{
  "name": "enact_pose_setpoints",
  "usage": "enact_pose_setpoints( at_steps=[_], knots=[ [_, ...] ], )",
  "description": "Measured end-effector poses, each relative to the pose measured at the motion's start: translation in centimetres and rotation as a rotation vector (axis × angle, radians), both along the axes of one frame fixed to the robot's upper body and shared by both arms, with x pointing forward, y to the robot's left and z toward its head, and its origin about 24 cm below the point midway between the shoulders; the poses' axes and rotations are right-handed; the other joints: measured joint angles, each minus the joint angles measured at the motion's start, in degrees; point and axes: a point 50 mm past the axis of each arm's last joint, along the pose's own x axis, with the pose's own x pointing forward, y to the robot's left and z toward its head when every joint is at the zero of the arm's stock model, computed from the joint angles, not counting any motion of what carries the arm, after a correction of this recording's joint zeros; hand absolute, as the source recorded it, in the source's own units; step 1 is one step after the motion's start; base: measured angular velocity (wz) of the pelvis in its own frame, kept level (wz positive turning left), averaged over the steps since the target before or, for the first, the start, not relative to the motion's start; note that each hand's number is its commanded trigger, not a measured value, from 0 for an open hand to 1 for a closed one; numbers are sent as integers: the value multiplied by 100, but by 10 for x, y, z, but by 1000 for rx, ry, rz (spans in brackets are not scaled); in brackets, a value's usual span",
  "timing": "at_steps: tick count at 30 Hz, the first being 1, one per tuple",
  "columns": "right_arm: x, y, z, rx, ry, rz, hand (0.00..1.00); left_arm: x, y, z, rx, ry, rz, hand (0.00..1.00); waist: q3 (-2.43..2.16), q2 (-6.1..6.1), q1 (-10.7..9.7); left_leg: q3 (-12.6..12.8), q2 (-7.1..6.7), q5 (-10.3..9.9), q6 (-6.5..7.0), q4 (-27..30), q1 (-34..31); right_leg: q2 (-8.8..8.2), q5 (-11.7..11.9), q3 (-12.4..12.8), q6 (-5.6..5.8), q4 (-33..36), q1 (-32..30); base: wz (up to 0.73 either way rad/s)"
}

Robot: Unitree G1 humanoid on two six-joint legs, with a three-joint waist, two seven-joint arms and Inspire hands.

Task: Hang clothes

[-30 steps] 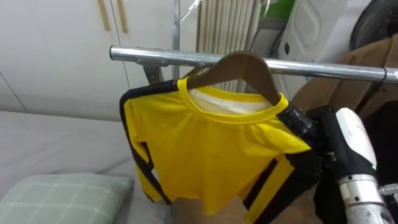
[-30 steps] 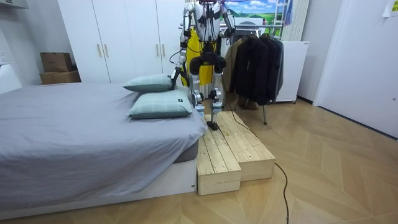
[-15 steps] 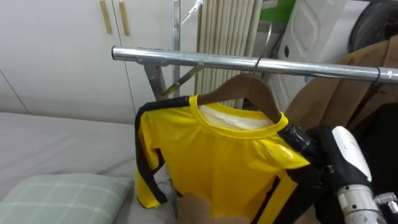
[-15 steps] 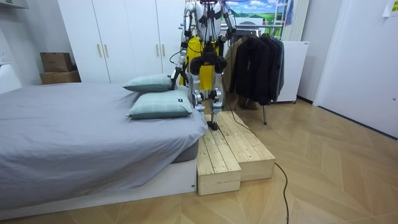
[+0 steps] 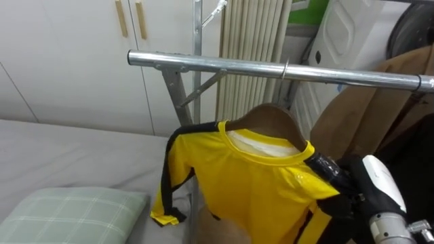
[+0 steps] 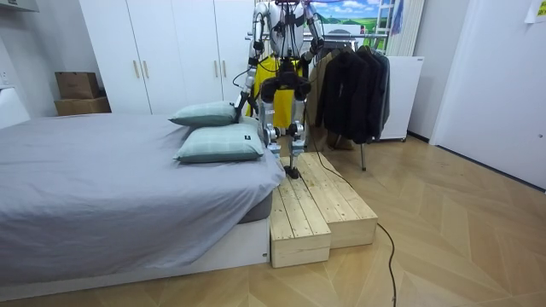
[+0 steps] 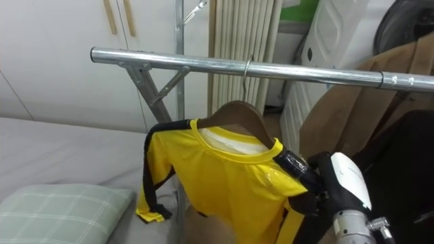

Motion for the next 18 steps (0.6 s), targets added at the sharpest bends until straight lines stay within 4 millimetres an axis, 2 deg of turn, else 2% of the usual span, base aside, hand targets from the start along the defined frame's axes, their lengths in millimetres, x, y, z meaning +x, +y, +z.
enact_pose_setpoints(
  at_steps=[8, 18],
  knots=[
    [-4, 5, -17, 23, 60, -16, 100, 0, -3, -1, -7, 1, 2, 0, -2, 59, 19, -13, -3, 0, -1, -7, 49, 1, -2, -6, 2, 24, 42, 0],
    [-4, 10, -20, 42, 70, -16, 100, 0, -3, -1, -8, 4, 4, 0, -1, 58, 18, -17, -4, 0, 0, -13, 46, -1, -3, -7, 3, 9, 48, 0]
  ],
)
